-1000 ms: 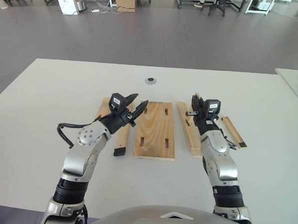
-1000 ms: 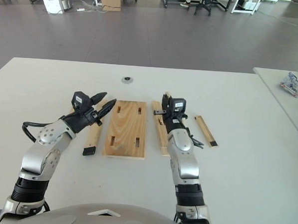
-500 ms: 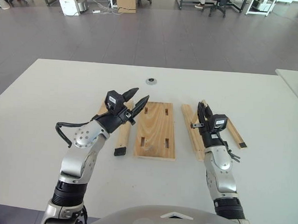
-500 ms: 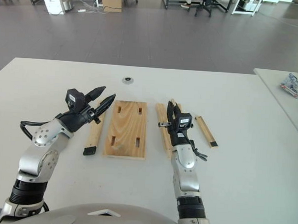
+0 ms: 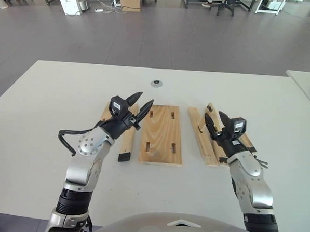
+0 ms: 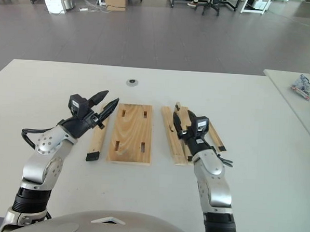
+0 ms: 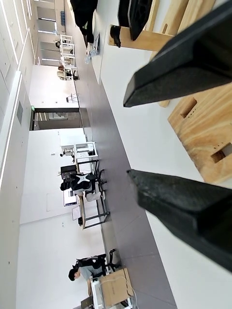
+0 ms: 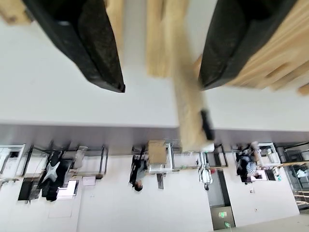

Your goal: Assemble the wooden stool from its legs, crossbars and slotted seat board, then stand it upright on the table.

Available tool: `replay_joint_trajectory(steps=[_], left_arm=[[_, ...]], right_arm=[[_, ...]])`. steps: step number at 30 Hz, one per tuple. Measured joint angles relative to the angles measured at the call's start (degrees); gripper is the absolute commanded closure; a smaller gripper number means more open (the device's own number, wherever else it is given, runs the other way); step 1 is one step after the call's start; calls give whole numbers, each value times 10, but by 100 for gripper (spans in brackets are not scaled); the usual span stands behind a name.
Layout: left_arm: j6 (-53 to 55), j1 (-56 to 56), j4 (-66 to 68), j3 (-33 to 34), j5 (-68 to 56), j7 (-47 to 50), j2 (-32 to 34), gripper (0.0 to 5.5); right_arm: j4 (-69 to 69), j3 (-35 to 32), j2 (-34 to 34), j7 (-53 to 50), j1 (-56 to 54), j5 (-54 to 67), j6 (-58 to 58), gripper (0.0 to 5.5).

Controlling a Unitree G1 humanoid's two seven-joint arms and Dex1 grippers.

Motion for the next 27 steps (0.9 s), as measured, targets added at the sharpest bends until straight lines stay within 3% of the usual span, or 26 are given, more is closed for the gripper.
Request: replay_joint_trajectory(steps=[5, 23, 27], left_arm=[[-3, 24, -9, 0, 1, 13, -6, 313], [-9, 26, -33, -12, -3, 15, -25, 313], [-10, 30, -36, -12, -4, 15, -31, 313]], right_arm=[[-70, 15, -25, 8, 55, 22, 115, 274], [-83, 24, -1, -62, 47, 4, 286, 274], [-92, 22, -8, -80, 22, 0, 367, 342]])
